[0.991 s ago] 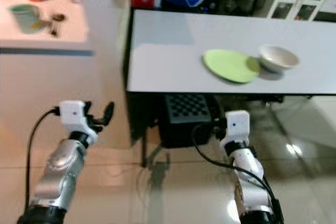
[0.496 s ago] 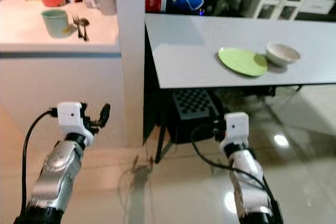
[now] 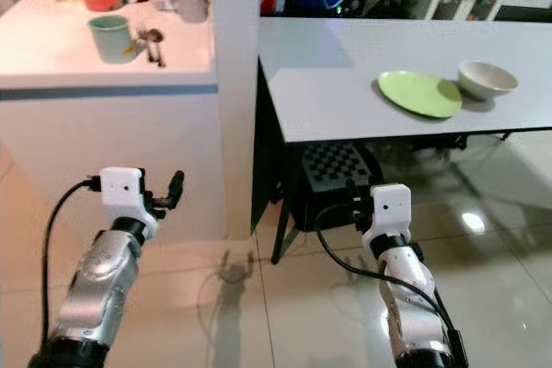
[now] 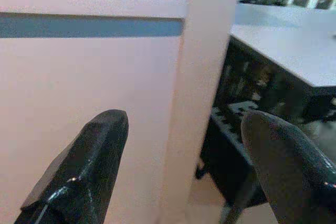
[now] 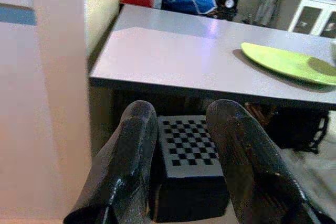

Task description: Setting the table

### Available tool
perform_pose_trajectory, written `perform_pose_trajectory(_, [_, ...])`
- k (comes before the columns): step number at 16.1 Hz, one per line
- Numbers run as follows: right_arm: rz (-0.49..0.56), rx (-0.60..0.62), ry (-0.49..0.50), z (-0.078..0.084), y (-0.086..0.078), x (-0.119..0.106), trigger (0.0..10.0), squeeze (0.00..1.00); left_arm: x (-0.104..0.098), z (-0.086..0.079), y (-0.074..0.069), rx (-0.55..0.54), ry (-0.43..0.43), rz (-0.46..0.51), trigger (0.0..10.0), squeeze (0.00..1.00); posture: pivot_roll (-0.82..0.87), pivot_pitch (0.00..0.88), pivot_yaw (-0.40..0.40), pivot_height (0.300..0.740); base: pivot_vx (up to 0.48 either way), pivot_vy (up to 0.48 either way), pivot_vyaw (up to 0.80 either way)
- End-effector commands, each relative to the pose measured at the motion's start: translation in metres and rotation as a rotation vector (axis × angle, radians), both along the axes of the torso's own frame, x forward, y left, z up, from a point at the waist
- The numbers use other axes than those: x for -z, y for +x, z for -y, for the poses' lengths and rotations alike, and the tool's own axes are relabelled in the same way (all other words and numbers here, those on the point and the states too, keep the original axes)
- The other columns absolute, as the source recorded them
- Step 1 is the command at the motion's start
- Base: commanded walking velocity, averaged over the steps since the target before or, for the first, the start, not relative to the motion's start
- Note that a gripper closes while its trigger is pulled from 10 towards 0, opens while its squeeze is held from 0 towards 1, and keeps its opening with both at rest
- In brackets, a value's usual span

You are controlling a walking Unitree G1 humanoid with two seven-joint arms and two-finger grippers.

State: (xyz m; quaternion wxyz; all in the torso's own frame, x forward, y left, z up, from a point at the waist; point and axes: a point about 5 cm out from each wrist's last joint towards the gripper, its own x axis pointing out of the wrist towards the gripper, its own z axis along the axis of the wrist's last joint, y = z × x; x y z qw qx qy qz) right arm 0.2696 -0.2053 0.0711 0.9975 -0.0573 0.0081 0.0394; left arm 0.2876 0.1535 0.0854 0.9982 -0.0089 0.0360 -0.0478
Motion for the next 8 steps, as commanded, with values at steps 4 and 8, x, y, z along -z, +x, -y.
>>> perform_pose_trajectory(4, [0.007,0.004,0.001,0.0011,-0.0008,-0.0021,10.0,0.00,-0.0038,0.0017,0.0026,0.009,-0.015,0.012,10.0,0.00,-0.01,0.000,-0.035,0.740,0.433,0.064,0.00])
perform_pose_trajectory(8, [0.003,0.005,0.000,0.0020,-0.0007,-0.0017,10.0,0.00,-0.0057,0.0034,0.0036,0.016,-0.016,0.020,10.0,0.00,-0.01,0.000,-0.037,0.740,0.076,0.418,0.00])
